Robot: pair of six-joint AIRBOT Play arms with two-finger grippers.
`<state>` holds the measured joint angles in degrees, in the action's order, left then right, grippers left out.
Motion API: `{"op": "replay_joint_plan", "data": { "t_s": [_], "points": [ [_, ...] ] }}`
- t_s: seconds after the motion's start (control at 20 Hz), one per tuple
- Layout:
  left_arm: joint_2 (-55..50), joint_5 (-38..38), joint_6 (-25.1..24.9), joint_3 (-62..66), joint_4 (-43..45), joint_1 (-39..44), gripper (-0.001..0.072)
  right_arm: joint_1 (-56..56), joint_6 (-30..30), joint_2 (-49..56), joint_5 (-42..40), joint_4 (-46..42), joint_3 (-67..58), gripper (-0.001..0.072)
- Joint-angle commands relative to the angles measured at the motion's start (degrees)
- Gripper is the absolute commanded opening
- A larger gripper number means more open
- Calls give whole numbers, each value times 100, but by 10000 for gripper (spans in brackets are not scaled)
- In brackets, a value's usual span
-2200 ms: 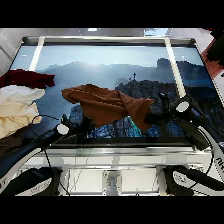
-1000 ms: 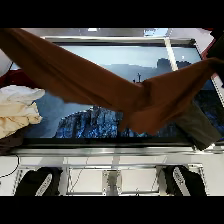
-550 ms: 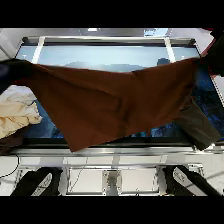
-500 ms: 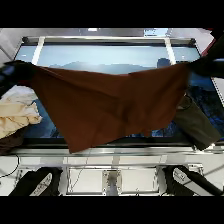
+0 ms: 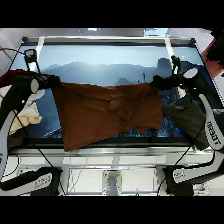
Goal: Fold the shirts.
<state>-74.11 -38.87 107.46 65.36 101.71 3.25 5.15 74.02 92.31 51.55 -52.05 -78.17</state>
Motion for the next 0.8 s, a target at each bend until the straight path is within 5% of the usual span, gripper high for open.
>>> {"op": "replay_joint_plan", "data": {
  "t_s": [0.0,0.2,0.75],
  "points": [
    [-302,170,76,4,9,-4,8,-48,13,254,-138,-57,20,326],
    [-304,240,79,4,-33,-4,8,-114,17,256,798,-632,195,325],
    [-304,337,76,4,-238,-4,8,-402,160,415,-590,164,1069,326]
  ]
}}
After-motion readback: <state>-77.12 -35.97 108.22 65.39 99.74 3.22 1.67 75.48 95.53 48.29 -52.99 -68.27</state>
